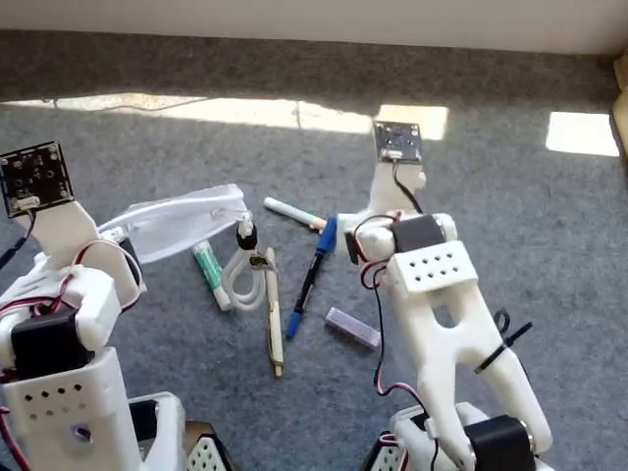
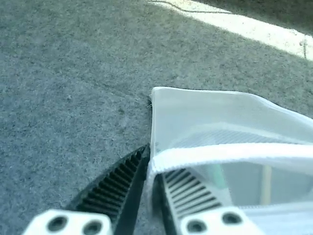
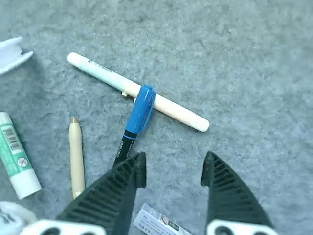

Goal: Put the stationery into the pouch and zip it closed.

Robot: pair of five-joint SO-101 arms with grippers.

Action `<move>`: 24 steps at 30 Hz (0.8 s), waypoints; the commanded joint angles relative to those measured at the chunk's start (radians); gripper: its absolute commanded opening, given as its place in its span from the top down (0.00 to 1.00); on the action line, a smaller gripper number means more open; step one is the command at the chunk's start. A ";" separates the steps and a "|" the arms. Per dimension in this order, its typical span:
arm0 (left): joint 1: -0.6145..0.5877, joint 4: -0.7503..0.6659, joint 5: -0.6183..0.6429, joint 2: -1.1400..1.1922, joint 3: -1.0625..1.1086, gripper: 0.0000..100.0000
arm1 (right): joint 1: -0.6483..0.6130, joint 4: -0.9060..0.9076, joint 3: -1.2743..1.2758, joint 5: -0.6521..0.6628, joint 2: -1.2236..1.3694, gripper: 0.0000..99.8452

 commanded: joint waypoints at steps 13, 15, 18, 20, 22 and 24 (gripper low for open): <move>-0.013 -0.078 0.012 0.015 0.053 0.99 | -0.125 -0.022 -0.219 -0.288 0.252 0.82; -0.013 -0.078 0.012 0.015 0.053 0.99 | -0.130 -0.022 -0.252 -0.316 0.300 0.82; -0.013 -0.078 0.012 0.015 0.054 0.99 | -0.127 -0.021 -0.308 -0.319 0.364 0.82; -0.013 -0.077 0.012 0.015 0.054 0.99 | -0.127 -0.021 -0.334 -0.319 0.398 0.82; -0.013 -0.075 0.012 0.015 0.054 0.99 | -0.128 -0.021 -0.348 -0.316 0.427 0.82; -0.013 -0.075 0.012 0.015 0.054 0.99 | -0.130 -0.021 -0.361 -0.316 0.455 0.82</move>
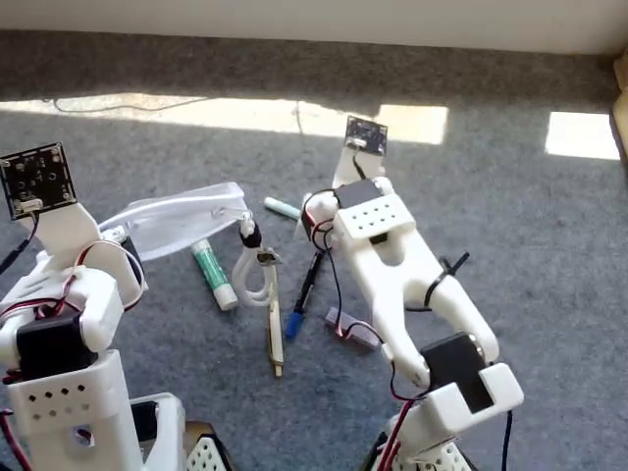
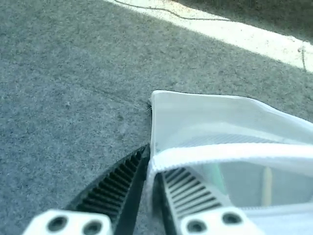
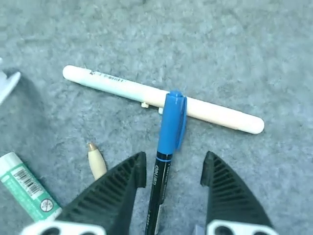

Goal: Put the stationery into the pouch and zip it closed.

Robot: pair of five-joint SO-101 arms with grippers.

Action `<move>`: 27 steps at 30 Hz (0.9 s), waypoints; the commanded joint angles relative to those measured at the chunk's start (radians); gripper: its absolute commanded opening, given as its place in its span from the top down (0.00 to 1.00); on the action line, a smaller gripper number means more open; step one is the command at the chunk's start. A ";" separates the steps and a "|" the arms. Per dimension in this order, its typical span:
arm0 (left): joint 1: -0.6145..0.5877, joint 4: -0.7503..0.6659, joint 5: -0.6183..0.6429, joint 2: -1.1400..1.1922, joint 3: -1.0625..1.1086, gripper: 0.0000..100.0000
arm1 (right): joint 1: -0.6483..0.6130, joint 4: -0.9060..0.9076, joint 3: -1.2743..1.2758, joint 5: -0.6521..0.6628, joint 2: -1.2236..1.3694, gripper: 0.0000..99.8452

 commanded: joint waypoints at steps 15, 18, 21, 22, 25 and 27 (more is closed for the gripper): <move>-0.012 -0.017 0.012 0.016 0.030 0.99 | -0.013 -0.019 -0.213 -0.009 0.209 0.82; -0.012 -0.015 0.012 0.016 0.030 0.99 | -0.012 -0.019 -0.229 -0.009 0.234 0.83; -0.012 -0.015 0.012 0.016 0.030 0.99 | -0.010 -0.019 -0.251 -0.008 0.257 0.89; -0.012 -0.014 0.012 0.016 0.030 0.99 | -0.008 -0.019 -0.260 -0.008 0.265 0.90; -0.012 -0.012 0.012 0.016 0.030 0.99 | -0.008 -0.019 -0.278 -0.008 0.286 0.91; -0.012 -0.012 0.012 0.016 0.030 0.99 | -0.008 -0.019 -0.286 -0.008 0.298 0.91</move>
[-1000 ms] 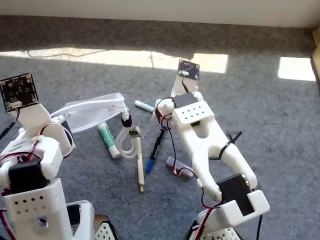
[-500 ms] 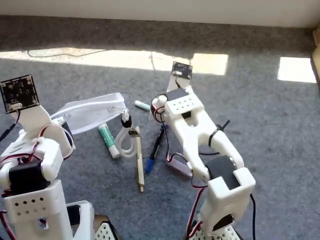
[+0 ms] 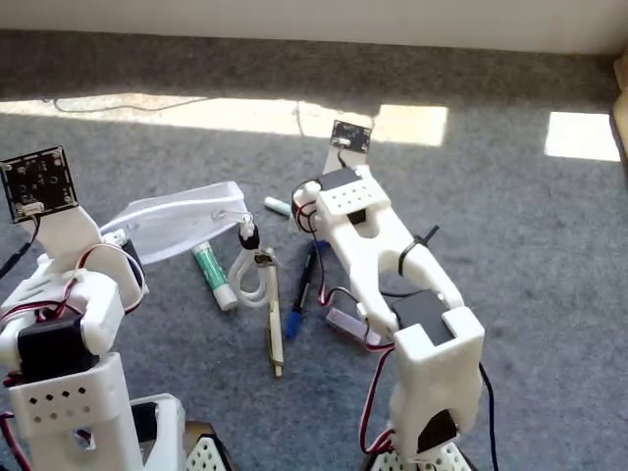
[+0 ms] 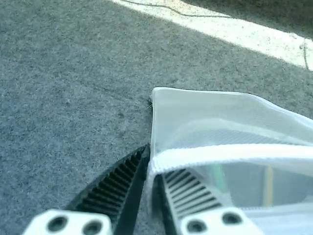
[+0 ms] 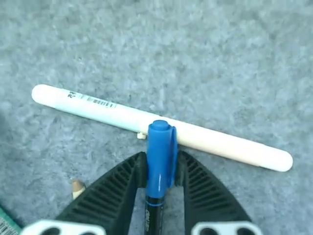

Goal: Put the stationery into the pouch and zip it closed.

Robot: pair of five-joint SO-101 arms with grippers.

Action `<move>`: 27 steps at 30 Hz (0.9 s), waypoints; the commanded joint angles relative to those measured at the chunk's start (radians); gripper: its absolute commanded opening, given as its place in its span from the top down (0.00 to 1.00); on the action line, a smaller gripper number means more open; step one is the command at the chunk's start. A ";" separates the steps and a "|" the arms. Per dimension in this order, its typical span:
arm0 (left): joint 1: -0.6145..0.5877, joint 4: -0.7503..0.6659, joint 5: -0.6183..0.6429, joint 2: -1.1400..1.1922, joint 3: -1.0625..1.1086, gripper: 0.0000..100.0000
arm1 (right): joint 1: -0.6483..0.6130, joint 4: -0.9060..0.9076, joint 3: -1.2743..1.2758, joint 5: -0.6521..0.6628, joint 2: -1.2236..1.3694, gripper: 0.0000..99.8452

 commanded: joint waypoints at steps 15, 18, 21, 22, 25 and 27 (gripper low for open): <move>-0.012 -0.011 0.011 0.018 0.010 0.99 | -0.008 0.116 -0.147 -0.005 -0.010 0.91; -0.012 -0.011 0.011 0.018 0.010 0.99 | -0.008 0.117 -0.147 -0.005 -0.012 0.94; -0.012 -0.011 0.011 0.018 0.010 0.99 | -0.008 0.119 -0.151 -0.003 -0.013 0.98; -0.012 -0.011 0.011 0.018 0.010 0.99 | -0.008 0.125 -0.151 -0.003 -0.013 0.98; -0.012 -0.011 0.011 0.018 0.010 0.99 | -0.010 0.174 -0.163 -0.003 -0.015 0.98; -0.012 -0.011 0.011 0.018 0.010 0.99 | -0.012 0.208 -0.197 -0.003 -0.028 0.98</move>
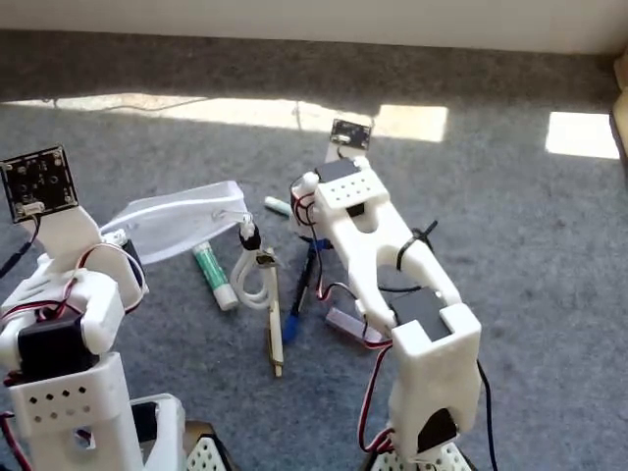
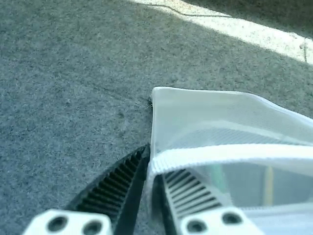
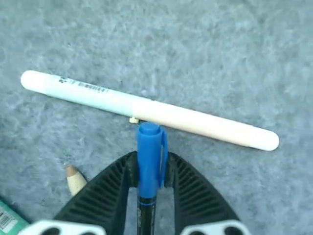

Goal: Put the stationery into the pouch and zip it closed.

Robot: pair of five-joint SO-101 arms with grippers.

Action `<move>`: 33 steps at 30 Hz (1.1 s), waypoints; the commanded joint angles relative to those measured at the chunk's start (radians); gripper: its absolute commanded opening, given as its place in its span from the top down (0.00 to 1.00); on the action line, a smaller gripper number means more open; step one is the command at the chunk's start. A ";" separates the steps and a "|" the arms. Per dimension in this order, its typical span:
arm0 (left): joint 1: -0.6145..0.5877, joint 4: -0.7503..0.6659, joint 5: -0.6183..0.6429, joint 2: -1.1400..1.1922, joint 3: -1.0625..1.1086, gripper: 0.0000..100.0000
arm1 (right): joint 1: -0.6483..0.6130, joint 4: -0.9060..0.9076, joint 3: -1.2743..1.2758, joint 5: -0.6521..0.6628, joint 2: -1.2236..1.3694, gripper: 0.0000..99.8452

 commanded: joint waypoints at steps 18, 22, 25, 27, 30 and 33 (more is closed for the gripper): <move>-0.012 -0.015 0.012 0.018 0.010 0.99 | -0.013 0.214 -0.081 -0.003 -0.427 0.98; -0.012 -0.017 0.012 0.018 0.010 0.99 | -0.015 0.213 -0.021 -0.002 -0.529 0.98; -0.007 -0.017 0.012 0.018 0.007 0.99 | -0.015 0.213 0.012 -0.002 -0.607 0.98; -0.007 -0.018 0.014 0.018 0.002 0.99 | -0.015 0.213 0.030 -0.002 -0.662 0.98; -0.005 -0.029 0.015 0.018 -0.007 0.99 | -0.015 0.213 0.058 0.058 -0.750 0.98; 0.005 -0.031 0.038 0.018 -0.008 0.99 | -0.015 0.205 0.099 0.097 -0.843 0.98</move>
